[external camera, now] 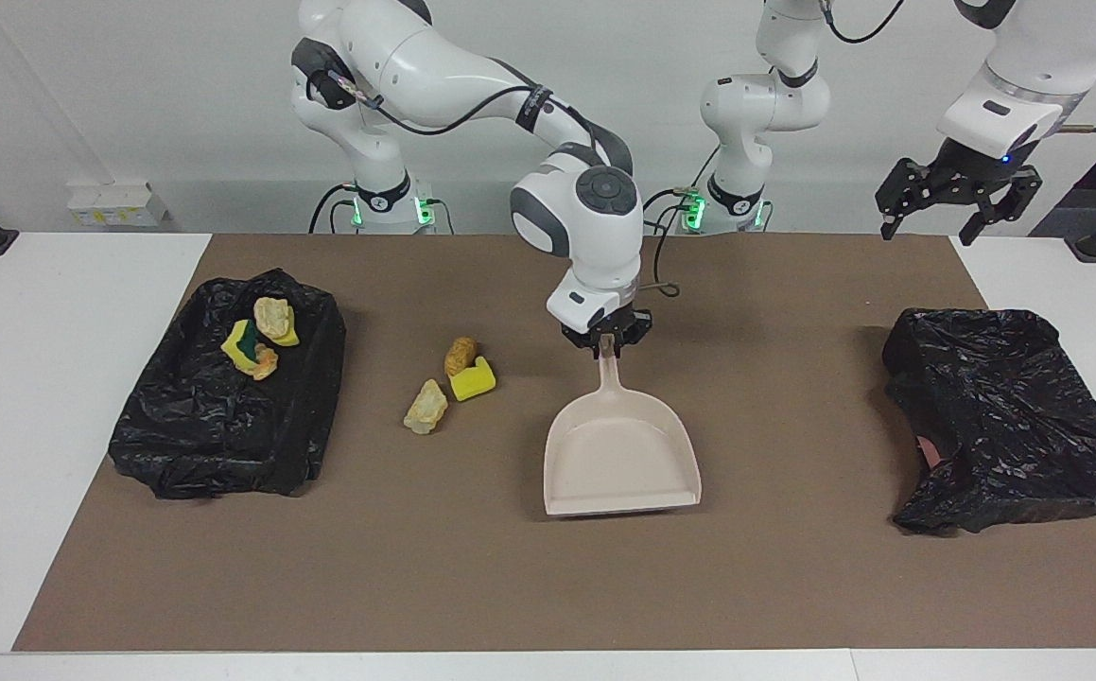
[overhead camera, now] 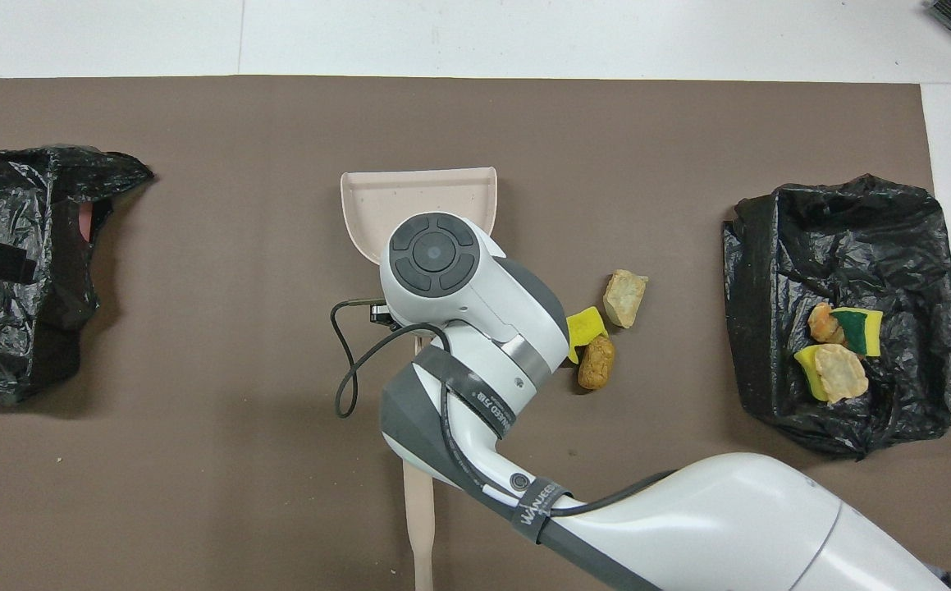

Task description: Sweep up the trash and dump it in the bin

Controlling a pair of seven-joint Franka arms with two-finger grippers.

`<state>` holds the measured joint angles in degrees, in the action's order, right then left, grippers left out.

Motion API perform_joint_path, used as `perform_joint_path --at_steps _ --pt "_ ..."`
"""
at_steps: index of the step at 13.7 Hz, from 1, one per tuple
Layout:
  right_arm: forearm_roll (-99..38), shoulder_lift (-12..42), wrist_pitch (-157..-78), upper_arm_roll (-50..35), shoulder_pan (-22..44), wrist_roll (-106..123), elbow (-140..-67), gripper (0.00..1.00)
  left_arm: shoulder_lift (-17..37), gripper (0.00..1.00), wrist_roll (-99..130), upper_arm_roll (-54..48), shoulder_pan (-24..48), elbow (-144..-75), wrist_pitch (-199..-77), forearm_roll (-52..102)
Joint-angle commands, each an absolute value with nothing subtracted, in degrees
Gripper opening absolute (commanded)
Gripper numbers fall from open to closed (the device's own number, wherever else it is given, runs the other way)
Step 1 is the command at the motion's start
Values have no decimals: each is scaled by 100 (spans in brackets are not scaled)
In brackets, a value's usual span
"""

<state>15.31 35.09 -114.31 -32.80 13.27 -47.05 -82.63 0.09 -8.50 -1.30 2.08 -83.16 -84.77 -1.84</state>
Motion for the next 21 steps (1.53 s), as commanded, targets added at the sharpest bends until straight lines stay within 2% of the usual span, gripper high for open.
perform_joint_path --at_steps 1,2,3,4,5,6,9,13,16,19,21 --pt "1784 3717 -11653 -3401 1318 -5088 -8191 11 -9 100 -879 -176 132 -8244 -8367 -132" --pt "1793 3840 -11785 -3401 1327 -5132 -8191 16 -9 100 -879 -176 132 -8244 -8367 -132" --pt "1793 3867 -11769 -3401 1327 -5168 -8165 31 -9 100 -896 -176 132 -8244 -8350 -123" --pt "1784 3867 -11751 -3401 1327 -5168 -8156 54 -17 100 -914 -237 210 -8288 -8324 -97" --pt "1749 3798 -11751 -3410 1310 -5159 -8182 90 -35 100 -888 -281 263 -8297 -8358 -114" --pt "1714 3675 -11699 -3497 1240 -5142 -8226 100 -44 100 -879 -290 298 -8297 -8358 -114" --pt "1679 3017 -11208 -3893 1055 -5185 -8717 100 -53 100 -835 -281 229 -8306 -8358 -106" --pt "583 1454 -11031 -4131 844 -4941 -10086 100 -97 100 -844 -290 299 -8393 -8411 -97" --pt "-340 460 -11056 -4218 931 -4668 -11159 100 -97 100 -817 -465 299 -8481 -8621 -79" --pt "-1402 -401 -11301 -4403 949 -4369 -12152 100 -79 100 -275 -878 299 -8902 -9034 -79" --pt "-1792 -702 -11644 -4683 984 -4280 -12706 100 -18 100 278 -1211 299 -9349 -9717 -79"
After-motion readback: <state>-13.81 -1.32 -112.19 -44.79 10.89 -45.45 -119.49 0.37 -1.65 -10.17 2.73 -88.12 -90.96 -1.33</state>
